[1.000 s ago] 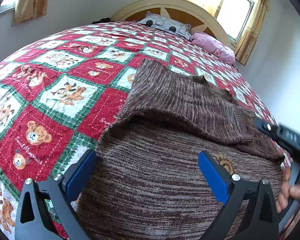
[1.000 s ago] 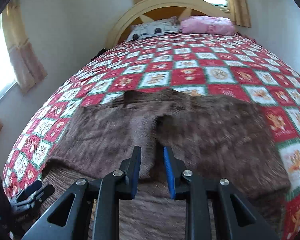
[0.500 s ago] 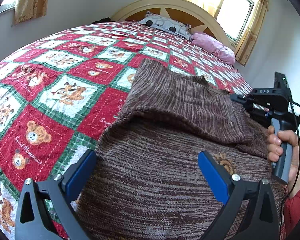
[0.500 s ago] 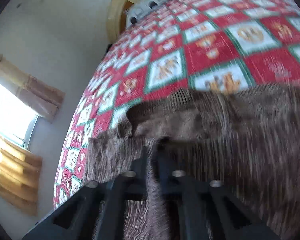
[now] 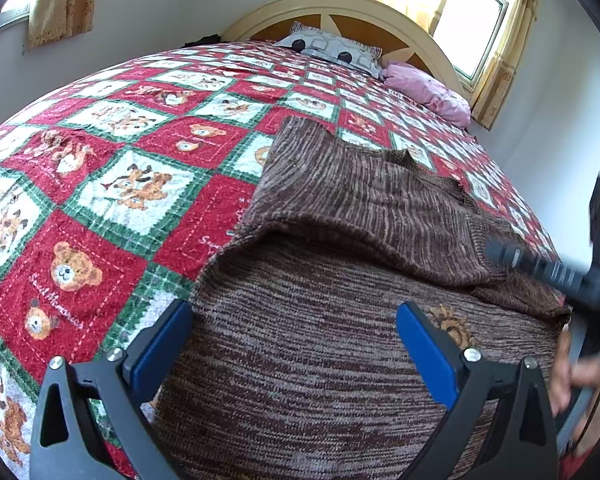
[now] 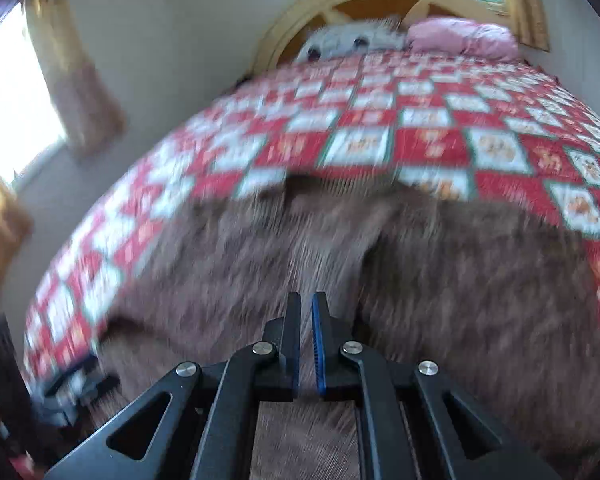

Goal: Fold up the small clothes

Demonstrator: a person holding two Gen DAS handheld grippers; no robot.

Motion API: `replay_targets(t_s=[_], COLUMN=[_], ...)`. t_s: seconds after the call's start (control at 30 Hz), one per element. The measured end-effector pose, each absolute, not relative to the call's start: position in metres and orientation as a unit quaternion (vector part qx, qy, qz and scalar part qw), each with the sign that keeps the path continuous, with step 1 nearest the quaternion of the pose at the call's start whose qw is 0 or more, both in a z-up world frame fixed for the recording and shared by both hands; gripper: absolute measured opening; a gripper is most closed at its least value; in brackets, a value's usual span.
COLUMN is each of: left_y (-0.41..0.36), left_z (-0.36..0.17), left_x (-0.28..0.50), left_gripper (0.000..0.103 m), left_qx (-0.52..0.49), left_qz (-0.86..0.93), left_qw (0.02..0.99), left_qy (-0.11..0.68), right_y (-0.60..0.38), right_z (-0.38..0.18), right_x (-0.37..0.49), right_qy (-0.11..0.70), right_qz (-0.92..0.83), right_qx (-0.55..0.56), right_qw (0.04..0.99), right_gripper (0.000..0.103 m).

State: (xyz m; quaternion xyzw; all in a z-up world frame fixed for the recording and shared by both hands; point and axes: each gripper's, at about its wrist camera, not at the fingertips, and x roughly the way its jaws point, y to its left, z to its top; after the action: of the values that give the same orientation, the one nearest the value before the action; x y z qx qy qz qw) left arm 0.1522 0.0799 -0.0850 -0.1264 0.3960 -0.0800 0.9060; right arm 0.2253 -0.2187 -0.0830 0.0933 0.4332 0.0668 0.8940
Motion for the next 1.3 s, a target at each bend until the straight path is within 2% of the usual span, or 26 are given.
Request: replay_targets(t_s=[0.1,0.17,0.27,0.43,0.53,0.57,0.6,0.63,0.67,0.7,0.73,0.83,1.03,1.17,1.2,1.27,1.3], left_y=[0.081,0.081,0.081,0.086,0.091,0.095,0.100,0.107,0.115,0.123,0.130,0.150,0.173,0.168,0.165,0.161,0.160], left_z=[-0.085,-0.085,-0.085,-0.084,-0.079,-0.078,-0.077,-0.076,-0.074,-0.073,-0.072,-0.068,-0.065,-0.080,-0.082,-0.088,-0.091], left_x=[0.153,0.153,0.153,0.148,0.133,0.123,0.114,0.103,0.089,0.078,0.067,0.036,-0.017,-0.037,-0.039,-0.038,-0.036], left_gripper=[0.103,0.103,0.103,0.103,0.103,0.103,0.103,0.103,0.103,0.103,0.103,0.103,0.103,0.102,0.100,0.089,0.079], left_qx=[-0.127,-0.127,-0.127,-0.139,-0.107,-0.092,-0.082,-0.076,-0.072,-0.071,-0.069,-0.067,-0.050,-0.024,-0.018,-0.020,-0.029], left_qz=[-0.081,-0.081,-0.081,-0.099,-0.120,-0.132,-0.141,-0.148,-0.156,-0.161,-0.167,-0.177,-0.202,-0.224,-0.227,-0.236,-0.244], left_qw=[0.906,0.906,0.905,0.904,0.901,0.899,0.897,0.896,0.896,0.895,0.894,0.890,0.884,0.871,0.870,0.866,0.858], left_qy=[0.397,0.397,0.397,0.393,0.402,0.408,0.410,0.411,0.409,0.409,0.409,0.414,0.418,0.437,0.437,0.441,0.451], right_y=[-0.229,-0.233,-0.245,-0.290,-0.319,-0.325,-0.330,-0.337,-0.341,-0.345,-0.348,-0.351,-0.329,-0.305,-0.298,-0.290,-0.286], right_z=[-0.094,-0.092,-0.074,-0.009,0.021,0.028,0.035,0.044,0.050,0.057,0.063,0.073,0.073,0.073,0.071,0.063,0.057], right_x=[0.198,0.178,0.129,0.014,-0.053,-0.072,-0.092,-0.118,-0.138,-0.156,-0.173,-0.199,-0.200,-0.195,-0.194,-0.192,-0.189], right_qy=[0.424,0.458,0.457,0.360,0.324,0.318,0.311,0.299,0.287,0.274,0.260,0.239,0.223,0.233,0.238,0.249,0.260], right_qz=[0.077,0.083,0.070,0.007,-0.048,-0.067,-0.085,-0.108,-0.123,-0.137,-0.146,-0.136,-0.063,-0.033,-0.023,-0.008,-0.005], right_qx=[0.133,0.131,0.121,0.110,0.099,0.088,0.078,0.069,0.066,0.063,0.062,0.076,0.110,0.081,0.073,0.067,0.062], right_qw=[0.892,0.875,0.879,0.926,0.940,0.942,0.943,0.946,0.948,0.950,0.952,0.958,0.966,0.969,0.968,0.966,0.964], right_gripper=[0.006,0.006,0.006,0.006,0.009,0.012,0.022,0.038,0.047,0.062,0.068,0.068,0.068,0.068,0.068,0.068,0.068])
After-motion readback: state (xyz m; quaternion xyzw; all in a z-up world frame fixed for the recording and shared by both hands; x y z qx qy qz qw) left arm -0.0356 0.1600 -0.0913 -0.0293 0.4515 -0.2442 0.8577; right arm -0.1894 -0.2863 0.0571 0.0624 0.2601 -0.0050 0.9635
